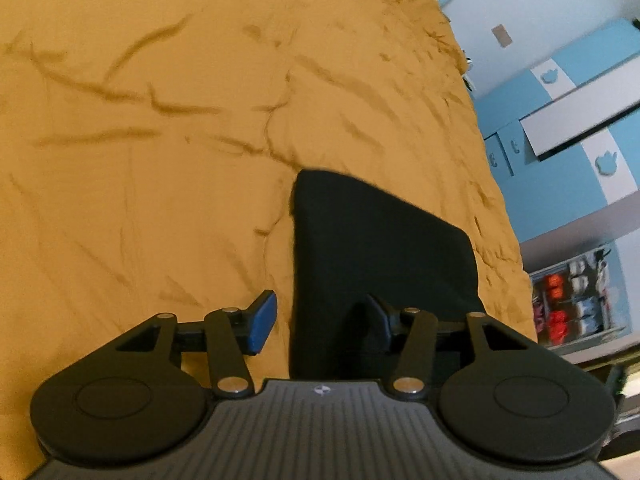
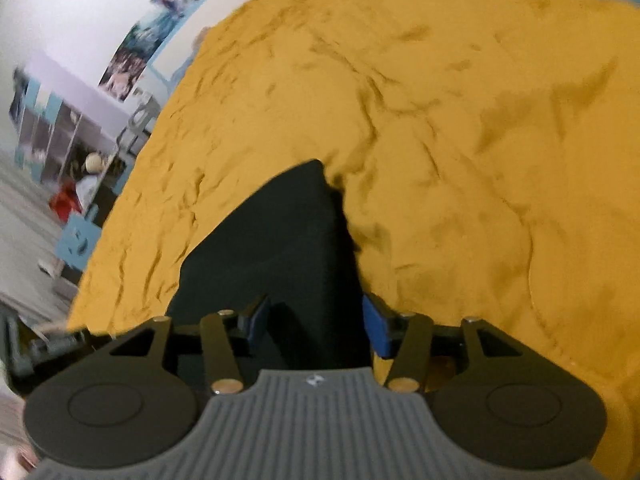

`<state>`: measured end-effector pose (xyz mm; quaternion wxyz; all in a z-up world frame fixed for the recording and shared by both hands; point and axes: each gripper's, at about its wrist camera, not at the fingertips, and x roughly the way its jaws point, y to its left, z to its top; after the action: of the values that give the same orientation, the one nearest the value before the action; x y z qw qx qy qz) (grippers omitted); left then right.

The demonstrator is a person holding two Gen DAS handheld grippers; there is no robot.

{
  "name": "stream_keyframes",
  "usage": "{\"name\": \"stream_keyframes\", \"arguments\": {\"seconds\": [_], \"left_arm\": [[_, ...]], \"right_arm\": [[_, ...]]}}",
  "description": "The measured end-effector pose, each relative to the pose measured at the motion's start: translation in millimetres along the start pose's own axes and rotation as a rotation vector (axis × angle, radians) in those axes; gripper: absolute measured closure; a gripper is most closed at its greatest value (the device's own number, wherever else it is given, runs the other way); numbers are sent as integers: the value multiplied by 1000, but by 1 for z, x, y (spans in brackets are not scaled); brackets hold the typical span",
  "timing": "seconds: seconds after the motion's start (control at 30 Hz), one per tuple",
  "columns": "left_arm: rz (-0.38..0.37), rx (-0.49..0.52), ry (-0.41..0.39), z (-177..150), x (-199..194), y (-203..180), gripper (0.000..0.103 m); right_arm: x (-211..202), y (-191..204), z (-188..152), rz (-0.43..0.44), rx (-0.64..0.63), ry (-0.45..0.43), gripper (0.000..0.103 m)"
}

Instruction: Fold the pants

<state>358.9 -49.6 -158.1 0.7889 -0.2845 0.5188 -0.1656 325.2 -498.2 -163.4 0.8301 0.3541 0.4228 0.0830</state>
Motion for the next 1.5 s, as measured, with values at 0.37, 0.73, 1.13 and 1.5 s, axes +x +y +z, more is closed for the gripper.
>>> {"name": "stream_keyframes", "arguments": {"seconds": [0.37, 0.73, 1.13, 1.5], "left_arm": [[-88, -110, 1, 6, 30, 19, 61], [-32, -21, -46, 1, 17, -2, 83], [-21, 101, -107, -4, -23, -38, 86], [-28, -21, -57, 4, -13, 4, 86]], "right_arm": [[37, -29, 19, 110, 143, 57, 57], [32, -14, 21, 86, 34, 36, 78], [-13, 49, 25, 54, -153, -4, 96], [13, 46, 33, -20, -140, 83, 85]]}}
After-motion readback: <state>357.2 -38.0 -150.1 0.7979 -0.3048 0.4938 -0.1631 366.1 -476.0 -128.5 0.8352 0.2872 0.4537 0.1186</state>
